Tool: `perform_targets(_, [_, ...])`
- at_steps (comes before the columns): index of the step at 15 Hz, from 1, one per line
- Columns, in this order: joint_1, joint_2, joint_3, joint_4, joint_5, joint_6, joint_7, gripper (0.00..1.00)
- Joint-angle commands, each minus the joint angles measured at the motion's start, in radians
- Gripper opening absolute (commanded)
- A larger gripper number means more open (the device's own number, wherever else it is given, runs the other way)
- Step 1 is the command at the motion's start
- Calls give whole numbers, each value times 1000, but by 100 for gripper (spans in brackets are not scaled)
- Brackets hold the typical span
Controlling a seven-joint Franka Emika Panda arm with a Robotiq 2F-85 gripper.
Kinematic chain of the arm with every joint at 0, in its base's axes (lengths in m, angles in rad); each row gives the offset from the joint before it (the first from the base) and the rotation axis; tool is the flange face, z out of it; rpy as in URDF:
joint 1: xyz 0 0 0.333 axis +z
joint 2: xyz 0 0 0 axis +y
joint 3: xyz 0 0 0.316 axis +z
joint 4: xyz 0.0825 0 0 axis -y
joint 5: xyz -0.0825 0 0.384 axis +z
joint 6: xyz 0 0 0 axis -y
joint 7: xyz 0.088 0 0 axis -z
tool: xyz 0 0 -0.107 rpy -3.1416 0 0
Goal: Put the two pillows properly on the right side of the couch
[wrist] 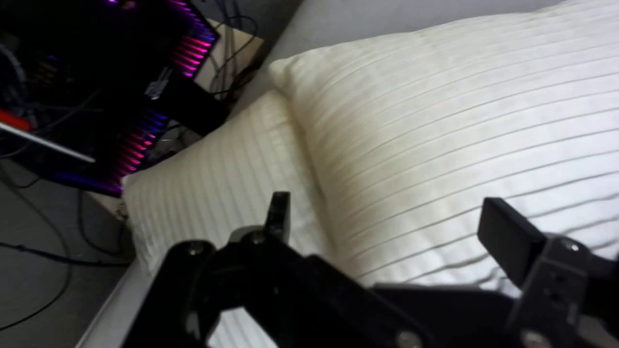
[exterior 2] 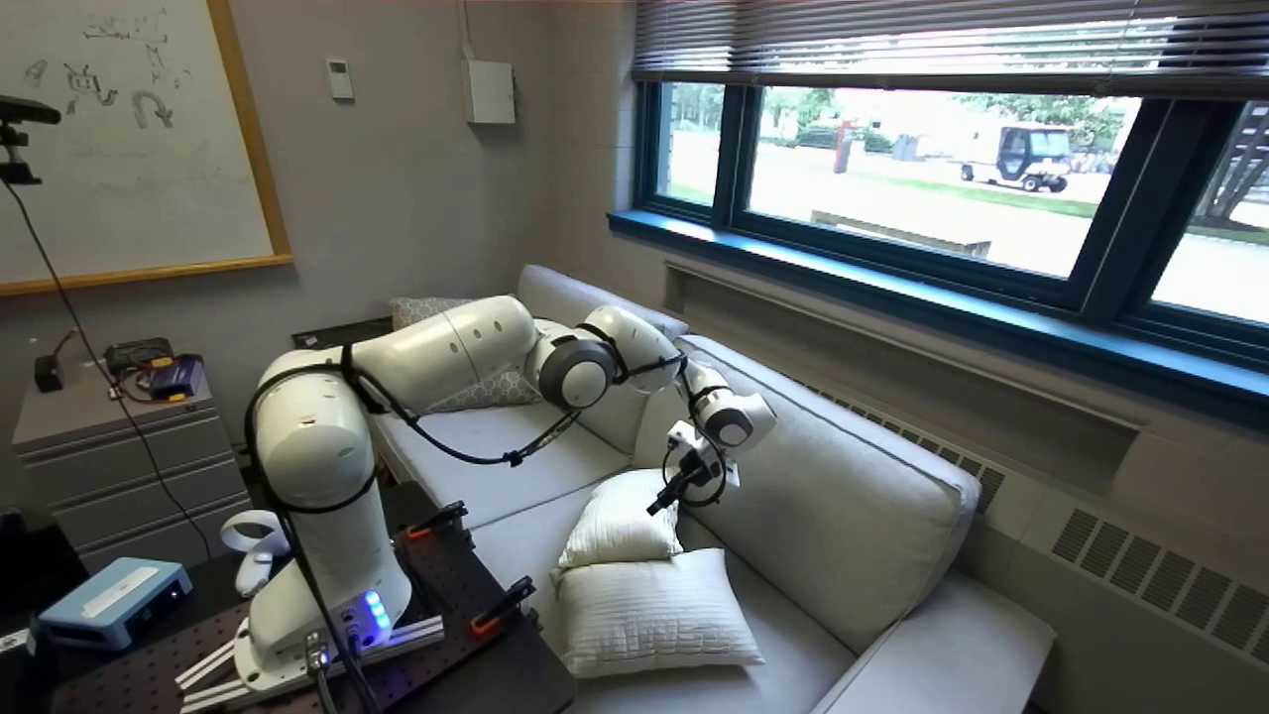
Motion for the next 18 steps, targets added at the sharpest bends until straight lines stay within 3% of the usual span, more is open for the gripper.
perform_targets(1, [-36, 86, -16, 82, -59, -74, -20, 100])
perform_targets(5, [-110, 138, 35, 140, 73, 65, 44, 100])
perform_targets(10, [-158, 159, 1, 118, 149, 354, 58, 100])
perform_targets(14, [-192, 195, -20, 84, 197, 534, 153, 100])
perform_targets(16, [-216, 180, 3, 21, 172, 594, 239, 100])
perform_targets(18, [-224, 191, 8, 9, 167, 585, 300, 100])
